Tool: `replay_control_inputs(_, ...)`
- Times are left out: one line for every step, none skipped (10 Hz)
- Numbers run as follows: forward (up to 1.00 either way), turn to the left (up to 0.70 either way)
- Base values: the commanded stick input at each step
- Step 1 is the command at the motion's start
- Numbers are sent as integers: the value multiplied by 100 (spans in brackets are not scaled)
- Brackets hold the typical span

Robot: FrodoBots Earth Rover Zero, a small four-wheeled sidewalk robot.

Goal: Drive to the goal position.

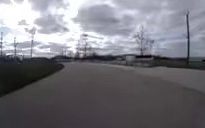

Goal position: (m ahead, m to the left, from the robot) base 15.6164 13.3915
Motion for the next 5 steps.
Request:
replay_control_inputs(99, 0)
replay_control_inputs(99, 0)
replay_control_inputs(99, 0)
replay_control_inputs(99, 0)
replay_control_inputs(99, 0)
